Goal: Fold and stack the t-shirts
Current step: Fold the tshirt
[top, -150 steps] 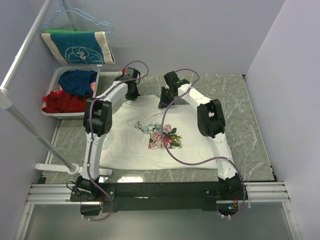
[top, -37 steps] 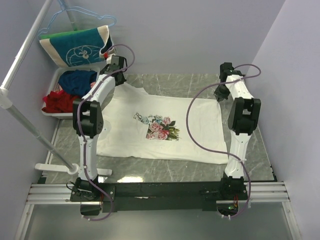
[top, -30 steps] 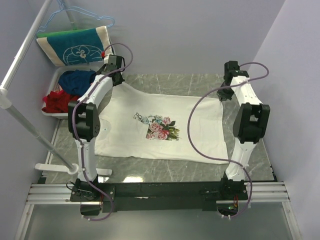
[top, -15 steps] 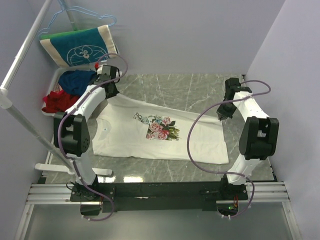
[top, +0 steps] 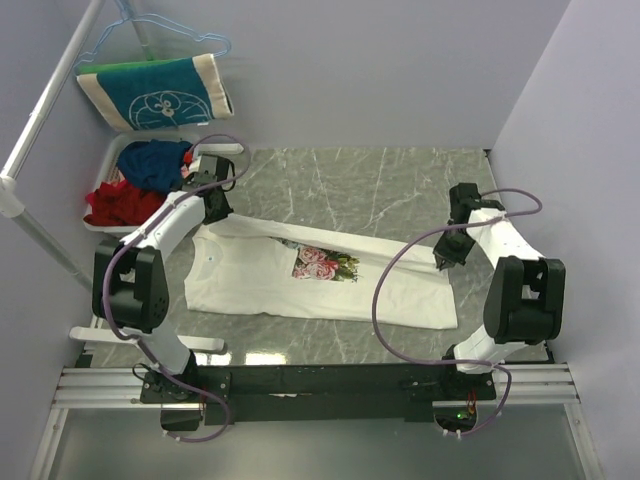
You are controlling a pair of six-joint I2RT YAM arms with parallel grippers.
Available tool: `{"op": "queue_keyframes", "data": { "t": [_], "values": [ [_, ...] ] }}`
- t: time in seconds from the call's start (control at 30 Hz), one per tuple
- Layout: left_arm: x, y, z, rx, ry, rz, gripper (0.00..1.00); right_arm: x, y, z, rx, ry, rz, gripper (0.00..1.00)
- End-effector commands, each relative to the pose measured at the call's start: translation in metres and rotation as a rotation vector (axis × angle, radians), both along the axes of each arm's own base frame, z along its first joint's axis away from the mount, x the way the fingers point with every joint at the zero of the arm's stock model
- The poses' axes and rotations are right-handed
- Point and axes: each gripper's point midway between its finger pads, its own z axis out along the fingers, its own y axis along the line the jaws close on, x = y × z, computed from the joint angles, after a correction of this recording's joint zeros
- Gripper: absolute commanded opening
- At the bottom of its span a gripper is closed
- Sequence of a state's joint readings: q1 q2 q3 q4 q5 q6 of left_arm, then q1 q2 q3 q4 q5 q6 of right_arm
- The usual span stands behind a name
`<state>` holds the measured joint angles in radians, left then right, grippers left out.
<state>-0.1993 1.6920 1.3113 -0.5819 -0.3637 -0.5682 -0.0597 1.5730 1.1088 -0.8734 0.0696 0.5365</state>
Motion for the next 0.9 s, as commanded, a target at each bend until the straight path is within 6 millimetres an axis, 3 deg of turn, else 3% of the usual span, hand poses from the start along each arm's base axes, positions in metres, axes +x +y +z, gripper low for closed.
{"op": "queue_keyframes", "data": {
  "t": [0.0, 0.1, 0.17, 0.3, 0.47, 0.53, 0.87],
  "values": [
    [-0.009, 0.005, 0.008, -0.016, -0.042, 0.025, 0.01, -0.014, -0.001, -0.006, 0.007, 0.011, -0.022, 0.18],
    [-0.022, 0.009, -0.003, -0.01, -0.017, 0.037, 0.01, -0.024, -0.003, -0.007, -0.007, 0.027, -0.036, 0.4],
    [-0.029, 0.01, -0.009, -0.011, -0.005, 0.052, 0.01, -0.028, -0.004, -0.007, -0.015, 0.032, -0.053, 0.49],
    [-0.048, 0.013, -0.033, -0.011, 0.065, 0.085, 0.01, -0.026, -0.008, 0.0, -0.038, -0.002, -0.092, 0.48],
    [-0.056, 0.01, -0.049, -0.037, 0.12, 0.118, 0.01, -0.015, -0.006, 0.003, -0.024, -0.018, -0.108, 0.43],
    [-0.056, 0.011, -0.05, -0.034, 0.132, 0.122, 0.01, -0.013, -0.004, 0.004, -0.012, -0.024, -0.11, 0.39],
    [-0.048, 0.006, -0.049, -0.047, 0.123, 0.106, 0.01, -0.015, 0.012, -0.008, 0.053, -0.002, -0.088, 0.36]
  ]
}}
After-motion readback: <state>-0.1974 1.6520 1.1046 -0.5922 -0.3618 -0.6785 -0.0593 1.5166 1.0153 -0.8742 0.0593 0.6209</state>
